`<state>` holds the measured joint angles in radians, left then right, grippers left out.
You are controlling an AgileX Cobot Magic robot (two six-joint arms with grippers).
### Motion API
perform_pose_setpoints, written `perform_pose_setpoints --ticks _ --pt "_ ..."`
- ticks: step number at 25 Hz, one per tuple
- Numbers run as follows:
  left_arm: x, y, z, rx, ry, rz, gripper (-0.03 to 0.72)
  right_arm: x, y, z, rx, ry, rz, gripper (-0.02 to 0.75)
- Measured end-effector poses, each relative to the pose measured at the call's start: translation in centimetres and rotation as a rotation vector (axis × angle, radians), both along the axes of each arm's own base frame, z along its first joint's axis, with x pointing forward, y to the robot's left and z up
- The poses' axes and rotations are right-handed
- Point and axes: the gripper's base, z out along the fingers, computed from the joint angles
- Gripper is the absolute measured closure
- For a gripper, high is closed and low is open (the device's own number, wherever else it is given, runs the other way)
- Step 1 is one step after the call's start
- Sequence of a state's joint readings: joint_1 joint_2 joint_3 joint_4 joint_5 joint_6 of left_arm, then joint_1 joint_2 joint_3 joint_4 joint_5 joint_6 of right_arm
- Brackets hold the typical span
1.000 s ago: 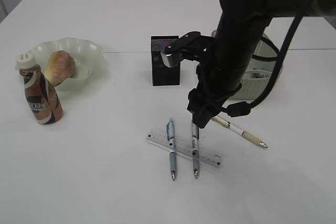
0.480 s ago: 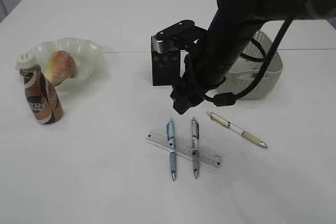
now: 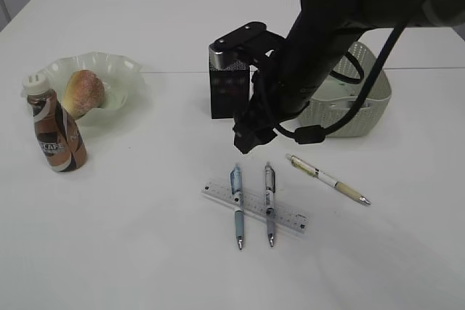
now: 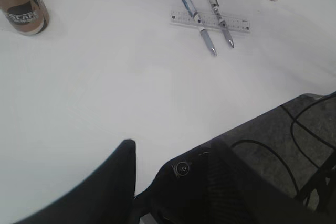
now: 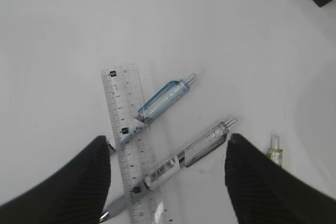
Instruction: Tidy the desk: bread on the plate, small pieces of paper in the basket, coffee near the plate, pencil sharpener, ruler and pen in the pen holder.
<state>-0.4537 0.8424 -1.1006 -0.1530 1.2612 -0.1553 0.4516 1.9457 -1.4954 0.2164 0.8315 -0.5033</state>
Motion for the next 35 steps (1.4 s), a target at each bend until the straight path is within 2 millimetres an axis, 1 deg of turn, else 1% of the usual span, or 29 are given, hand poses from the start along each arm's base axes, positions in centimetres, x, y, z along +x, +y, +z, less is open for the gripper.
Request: perform_pose_setpoints --ticks 2,4,6,9,13,20,35 --pt "0.0 0.0 0.0 0.002 -0.001 0.001 0.353 0.1 0.1 -0.2 -0.008 -0.014 0.036 0.233" --pt "0.0 0.0 0.0 0.002 -0.001 0.001 0.353 -0.1 0.2 -0.8 -0.049 -0.012 0.144 0.233" --pt "0.0 0.1 0.0 0.003 -0.003 0.001 0.353 -0.4 0.7 -1.9 -0.084 0.016 0.222 0.233" --pt "0.0 0.1 0.0 0.010 -0.007 0.004 0.353 -0.7 1.7 -3.5 -0.120 0.041 0.285 0.233" --pt "0.0 0.2 0.0 0.015 -0.011 0.007 0.353 -1.0 2.5 -5.0 -0.153 0.069 0.326 0.233" --pt "0.0 0.2 0.0 0.015 -0.011 0.007 0.353 -0.9 2.3 -6.8 -0.204 0.118 0.349 0.232" --pt "0.0 0.2 0.0 0.015 -0.011 0.007 0.353 -0.8 2.3 -6.9 -0.204 0.112 0.339 0.231"
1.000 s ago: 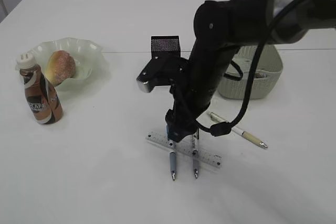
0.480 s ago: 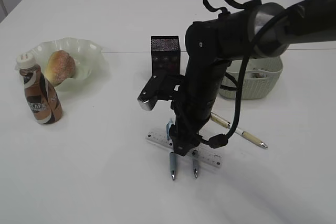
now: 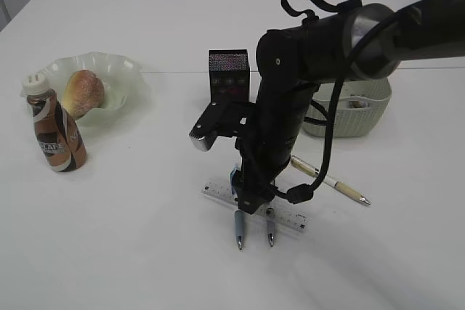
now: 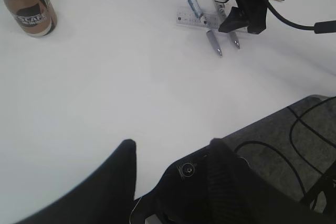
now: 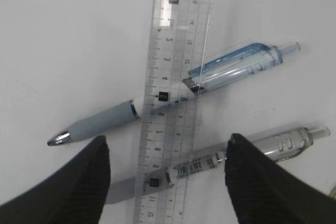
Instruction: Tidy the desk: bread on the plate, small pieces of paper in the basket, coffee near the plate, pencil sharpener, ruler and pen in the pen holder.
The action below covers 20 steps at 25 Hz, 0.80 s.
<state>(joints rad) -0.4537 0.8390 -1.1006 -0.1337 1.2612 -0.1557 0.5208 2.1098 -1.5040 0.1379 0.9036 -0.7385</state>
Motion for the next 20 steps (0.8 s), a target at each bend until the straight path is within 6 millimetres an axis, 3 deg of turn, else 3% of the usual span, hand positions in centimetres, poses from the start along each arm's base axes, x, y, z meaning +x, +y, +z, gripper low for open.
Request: perform_pose_setpoints --ticks 20 --pt "0.0 0.0 0.0 0.000 0.000 0.000 0.353 0.3 0.2 -2.5 -0.015 0.035 -0.019 0.231"
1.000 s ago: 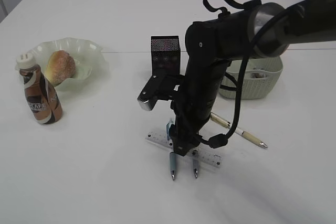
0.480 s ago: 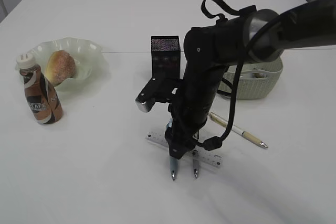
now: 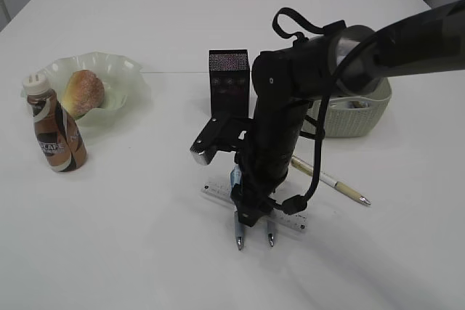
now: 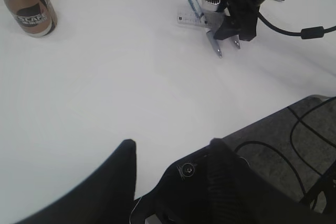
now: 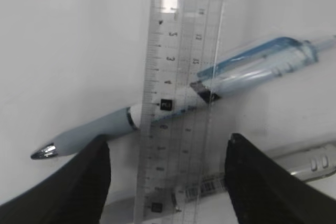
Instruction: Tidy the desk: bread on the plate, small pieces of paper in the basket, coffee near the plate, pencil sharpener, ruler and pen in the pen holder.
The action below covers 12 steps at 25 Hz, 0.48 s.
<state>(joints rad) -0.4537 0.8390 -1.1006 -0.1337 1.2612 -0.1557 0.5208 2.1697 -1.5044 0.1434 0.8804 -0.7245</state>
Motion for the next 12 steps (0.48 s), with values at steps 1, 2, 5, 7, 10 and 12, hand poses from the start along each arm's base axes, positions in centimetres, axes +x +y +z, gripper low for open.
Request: perform_pose_setpoints --ticks 1,2,5,7,10,12 --pt "0.00 0.00 0.00 0.000 0.000 0.000 0.353 0.03 0.02 -0.15 -0.001 0.002 0.000 0.231" --pt "0.00 0.00 0.00 0.000 0.000 0.000 0.353 0.04 0.02 -0.15 -0.001 0.002 0.000 0.231" --pt "0.00 0.00 0.00 0.000 0.000 0.000 0.353 0.09 0.05 -0.13 0.000 -0.001 0.000 0.231" --pt "0.00 0.00 0.00 0.000 0.000 0.000 0.353 0.09 0.05 -0.13 0.000 -0.001 0.000 0.231" --pt "0.00 0.00 0.00 0.000 0.000 0.000 0.353 0.11 0.02 -0.13 -0.003 -0.003 0.002 0.231" --pt "0.00 0.00 0.00 0.000 0.000 0.000 0.354 0.13 -0.04 -0.14 -0.010 -0.007 0.007 0.231"
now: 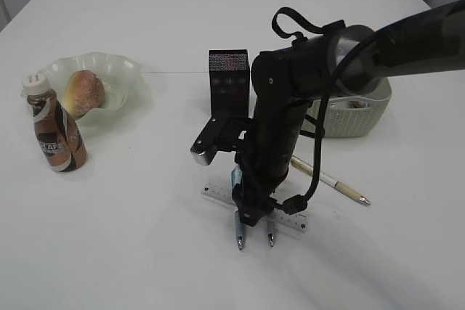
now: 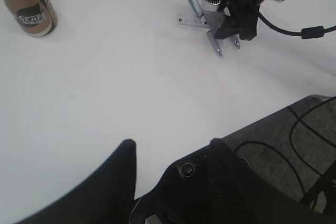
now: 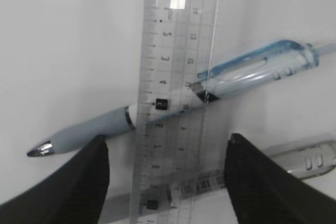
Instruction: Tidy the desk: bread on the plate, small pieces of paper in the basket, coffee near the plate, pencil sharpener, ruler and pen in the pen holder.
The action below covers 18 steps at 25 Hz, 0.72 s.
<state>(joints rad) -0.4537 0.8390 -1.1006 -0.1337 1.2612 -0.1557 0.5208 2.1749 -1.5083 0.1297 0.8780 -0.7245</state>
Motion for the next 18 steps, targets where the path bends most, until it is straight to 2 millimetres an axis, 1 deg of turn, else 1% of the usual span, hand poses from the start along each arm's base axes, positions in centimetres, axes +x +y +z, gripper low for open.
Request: perform_pose_setpoints --ticks 2,4,10,14,18 --pt "0.00 0.00 0.00 0.000 0.000 0.000 0.353 -0.01 -0.13 -0.02 -0.015 -0.001 0.010 0.244" --pt "0.00 0.00 0.00 0.000 0.000 0.000 0.354 0.06 -0.34 -0.13 -0.041 -0.008 0.027 0.279" --pt "0.00 0.00 0.00 0.000 0.000 0.000 0.353 0.12 -0.43 -0.23 -0.052 -0.014 0.035 0.447" --pt "0.00 0.00 0.00 0.000 0.000 0.000 0.353 0.23 -0.40 -0.09 -0.053 -0.019 0.038 0.458" --pt "0.00 0.00 0.00 0.000 0.000 0.000 0.353 0.47 -0.26 0.64 -0.058 -0.010 0.039 0.458"
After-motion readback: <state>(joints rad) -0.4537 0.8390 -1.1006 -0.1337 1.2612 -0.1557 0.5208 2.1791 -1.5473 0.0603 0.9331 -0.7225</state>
